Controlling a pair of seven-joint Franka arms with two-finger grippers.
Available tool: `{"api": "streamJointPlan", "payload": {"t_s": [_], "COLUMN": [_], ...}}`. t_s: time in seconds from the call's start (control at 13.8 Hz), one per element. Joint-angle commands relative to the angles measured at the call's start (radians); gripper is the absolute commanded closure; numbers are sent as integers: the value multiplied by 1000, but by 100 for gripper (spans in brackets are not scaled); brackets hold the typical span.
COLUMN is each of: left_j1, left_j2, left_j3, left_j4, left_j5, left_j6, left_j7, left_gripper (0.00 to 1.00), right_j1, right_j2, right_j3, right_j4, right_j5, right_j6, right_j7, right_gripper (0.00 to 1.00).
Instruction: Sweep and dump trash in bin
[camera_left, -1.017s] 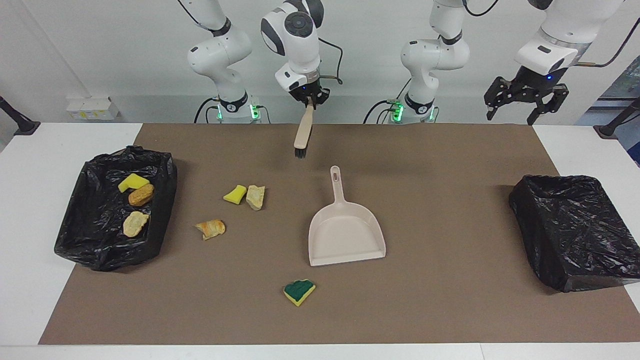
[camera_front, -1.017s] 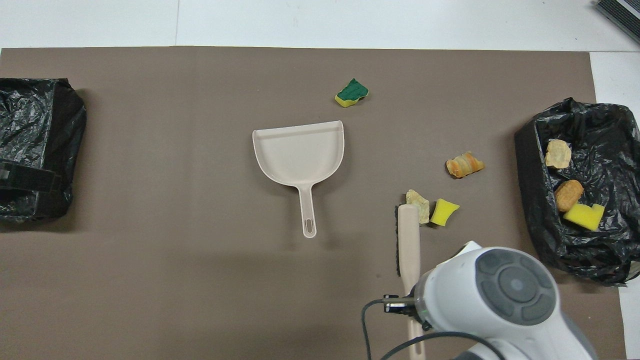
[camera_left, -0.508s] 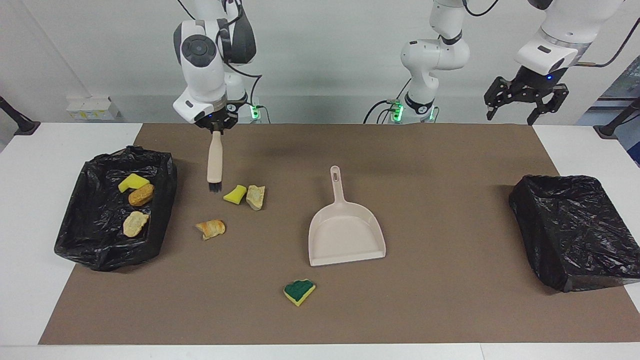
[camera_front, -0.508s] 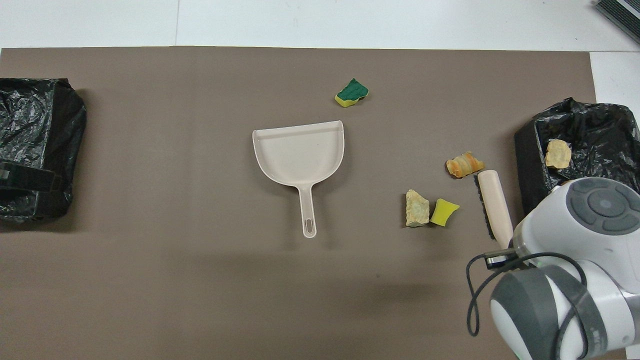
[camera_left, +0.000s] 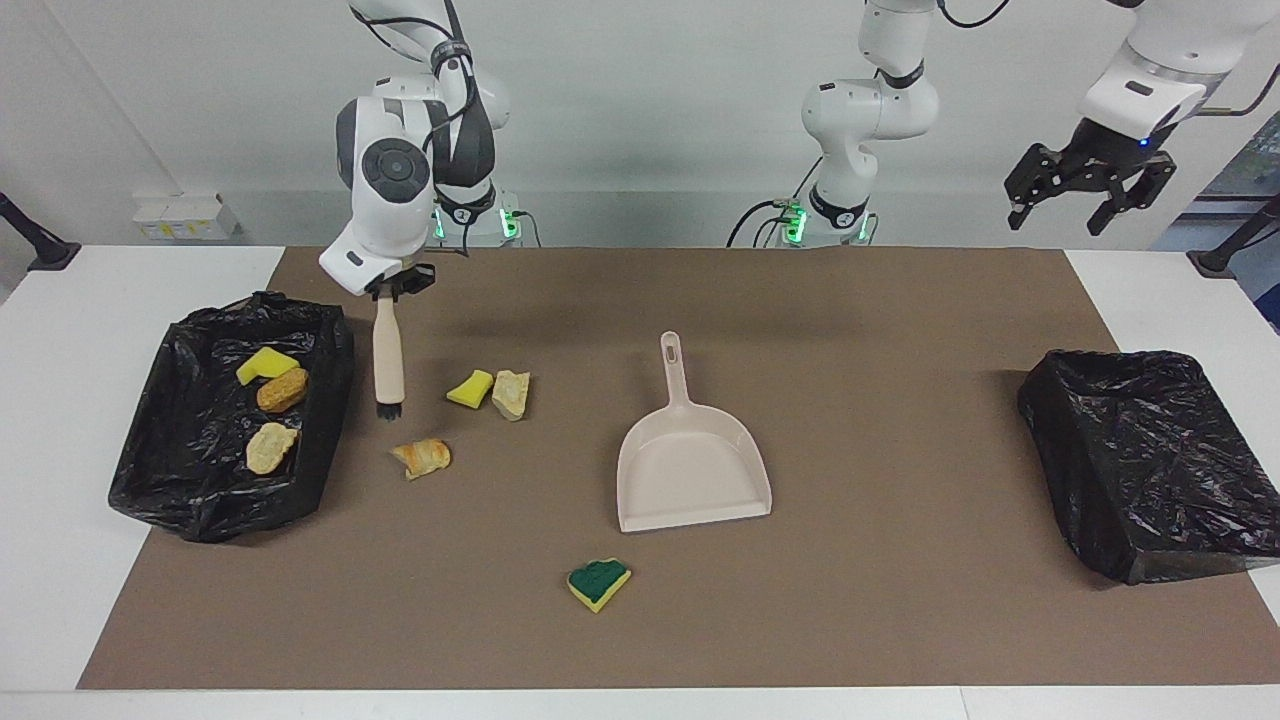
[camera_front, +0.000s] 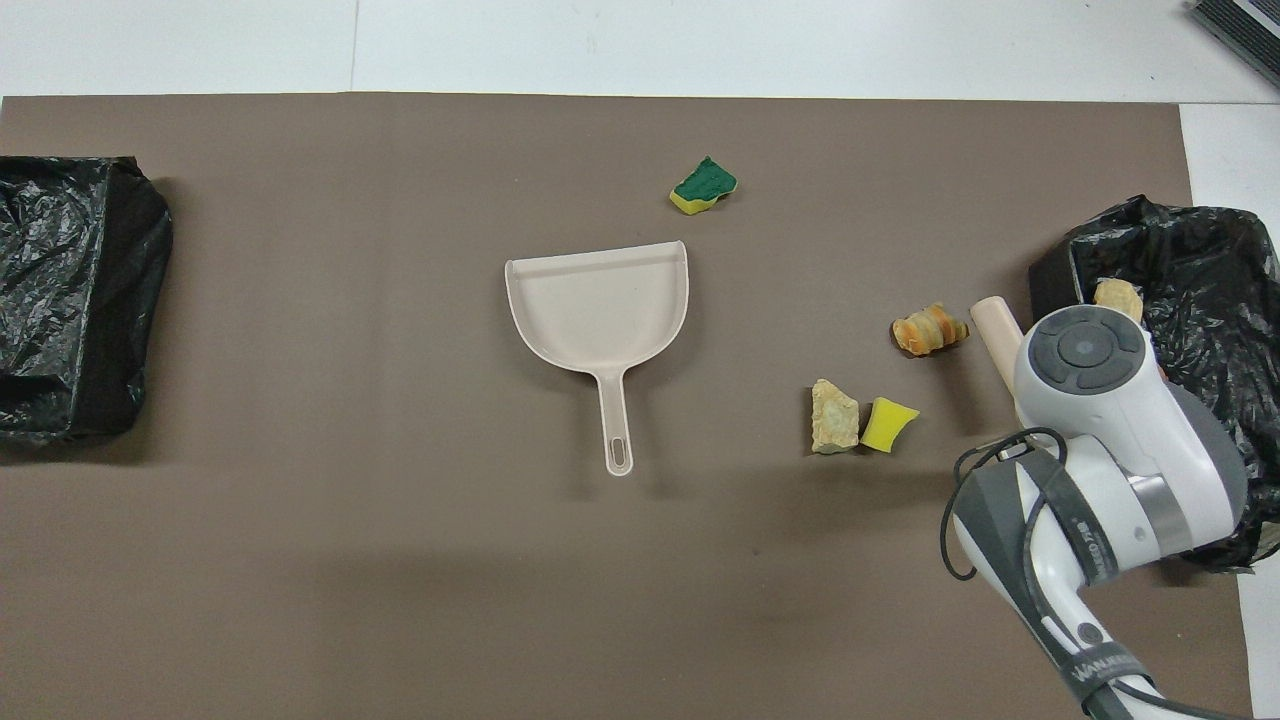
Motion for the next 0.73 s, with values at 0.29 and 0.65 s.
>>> {"api": "streamJointPlan", "payload": {"t_s": [0.29, 0.65], "left_j1": [-3, -44], "left_j2": [-10, -28], "left_j3": [-14, -56], "left_j4": [-10, -68], "left_j5": [16, 5], "left_j6": [7, 32], "left_j7": [-6, -35], "left_gripper": [0, 0], "right_j1": [-6, 57], "right_j2": [73, 79], "right_j3": [22, 28], "right_j4": [29, 38], "right_j5": [44, 253], "right_j6": [40, 43], "right_j7": [-29, -154], "right_gripper": [100, 100]}}
